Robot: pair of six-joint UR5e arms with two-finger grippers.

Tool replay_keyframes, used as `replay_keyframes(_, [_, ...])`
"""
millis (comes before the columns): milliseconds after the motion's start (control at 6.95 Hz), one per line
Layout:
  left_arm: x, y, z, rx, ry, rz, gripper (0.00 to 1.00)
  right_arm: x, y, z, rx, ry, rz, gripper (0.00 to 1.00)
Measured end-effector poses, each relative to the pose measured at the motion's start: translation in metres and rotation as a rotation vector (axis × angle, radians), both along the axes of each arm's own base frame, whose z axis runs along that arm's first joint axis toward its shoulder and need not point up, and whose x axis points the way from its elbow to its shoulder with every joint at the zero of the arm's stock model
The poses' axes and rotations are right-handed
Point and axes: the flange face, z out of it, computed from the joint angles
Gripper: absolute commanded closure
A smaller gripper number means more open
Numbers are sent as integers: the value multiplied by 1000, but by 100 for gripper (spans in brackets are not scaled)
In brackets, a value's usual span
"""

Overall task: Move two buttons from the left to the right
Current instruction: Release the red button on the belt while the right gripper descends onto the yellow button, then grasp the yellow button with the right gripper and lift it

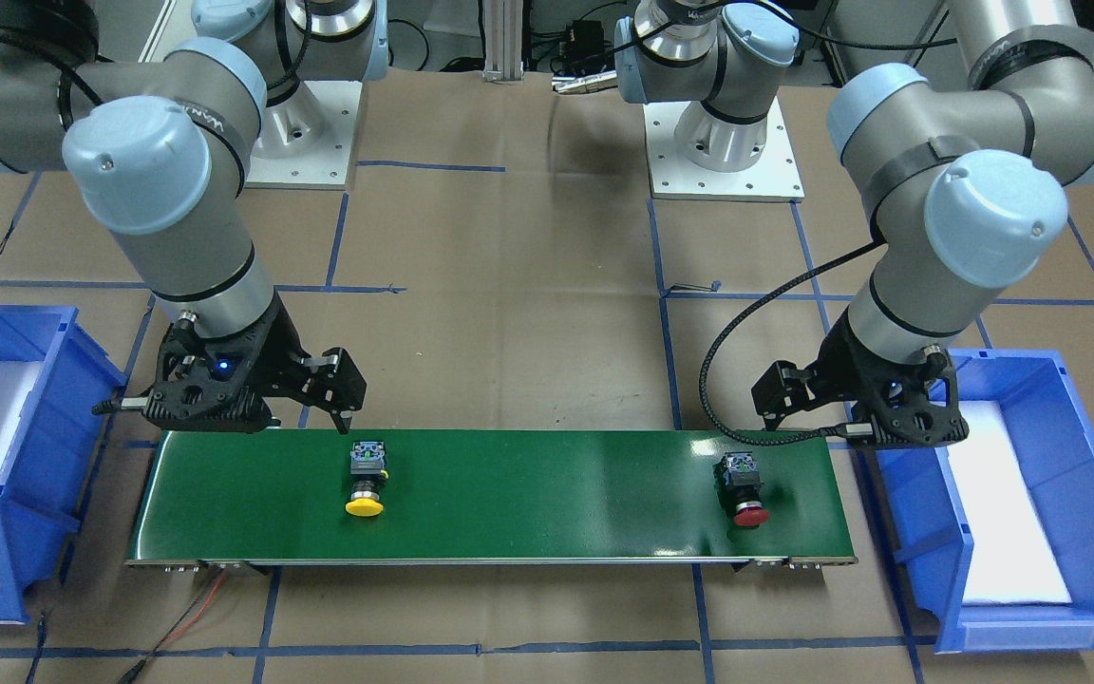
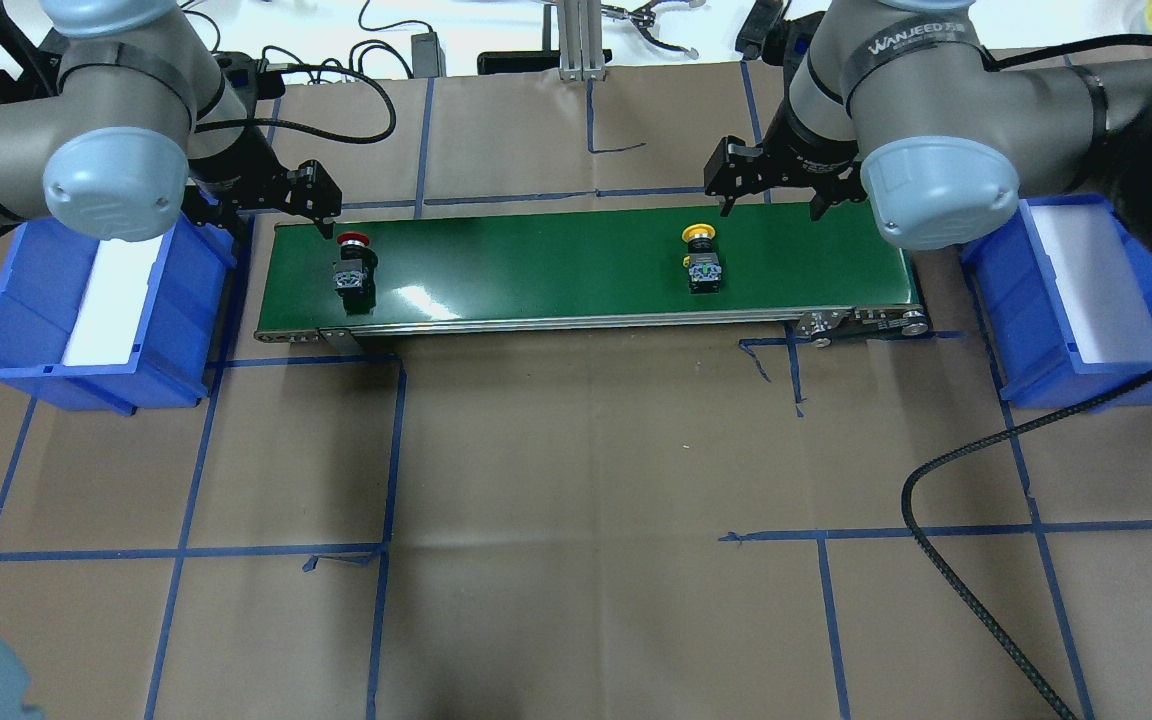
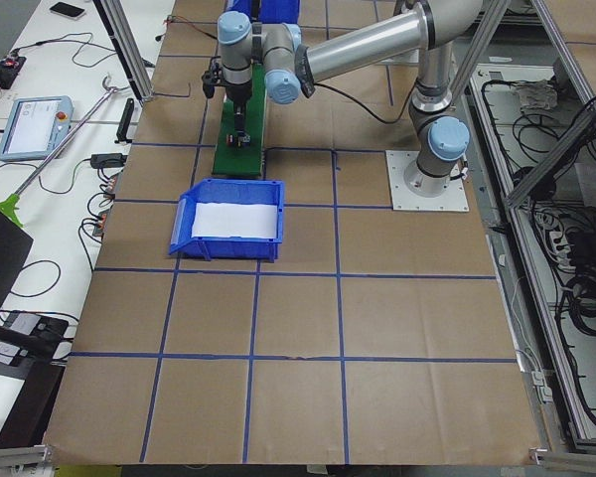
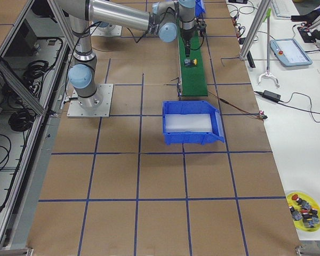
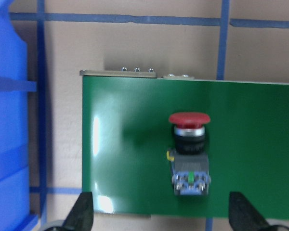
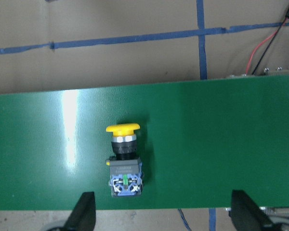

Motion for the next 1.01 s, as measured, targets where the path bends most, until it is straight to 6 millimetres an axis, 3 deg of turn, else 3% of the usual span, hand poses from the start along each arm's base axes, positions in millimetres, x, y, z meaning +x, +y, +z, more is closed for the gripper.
replay_keyframes(576, [-20, 63, 77, 60, 20, 5, 0, 1, -14, -59, 58, 13, -12, 0])
replay_keyframes(864, [-31, 74, 89, 59, 18, 8, 0, 0, -17, -86, 103, 34, -10, 0])
replay_keyframes(1008, [-36, 74, 95, 56, 15, 4, 0, -2, -18, -98, 119, 52, -11, 19])
